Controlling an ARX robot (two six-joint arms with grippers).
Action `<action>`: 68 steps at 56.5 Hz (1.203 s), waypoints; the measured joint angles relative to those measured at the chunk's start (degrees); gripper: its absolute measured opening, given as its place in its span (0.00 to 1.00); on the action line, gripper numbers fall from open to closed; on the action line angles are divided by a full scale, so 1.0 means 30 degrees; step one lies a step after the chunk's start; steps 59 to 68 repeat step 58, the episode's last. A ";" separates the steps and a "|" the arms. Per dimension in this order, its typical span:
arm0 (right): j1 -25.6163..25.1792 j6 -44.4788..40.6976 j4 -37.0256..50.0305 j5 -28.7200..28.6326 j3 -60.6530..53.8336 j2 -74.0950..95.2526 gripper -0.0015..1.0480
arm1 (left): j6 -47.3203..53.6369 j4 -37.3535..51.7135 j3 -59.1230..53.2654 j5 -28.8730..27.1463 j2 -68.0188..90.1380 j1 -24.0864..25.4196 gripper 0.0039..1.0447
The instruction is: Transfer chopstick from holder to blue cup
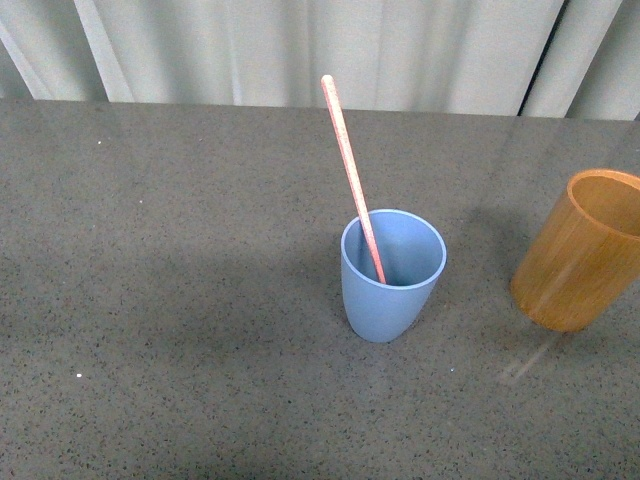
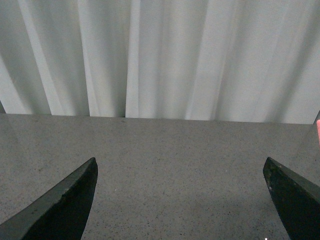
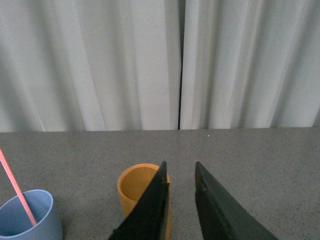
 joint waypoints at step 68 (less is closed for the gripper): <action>0.0000 0.0007 0.0000 0.0000 0.0000 0.0000 0.90 | 0.0000 0.0000 0.0000 0.0000 0.0000 -0.0007 0.94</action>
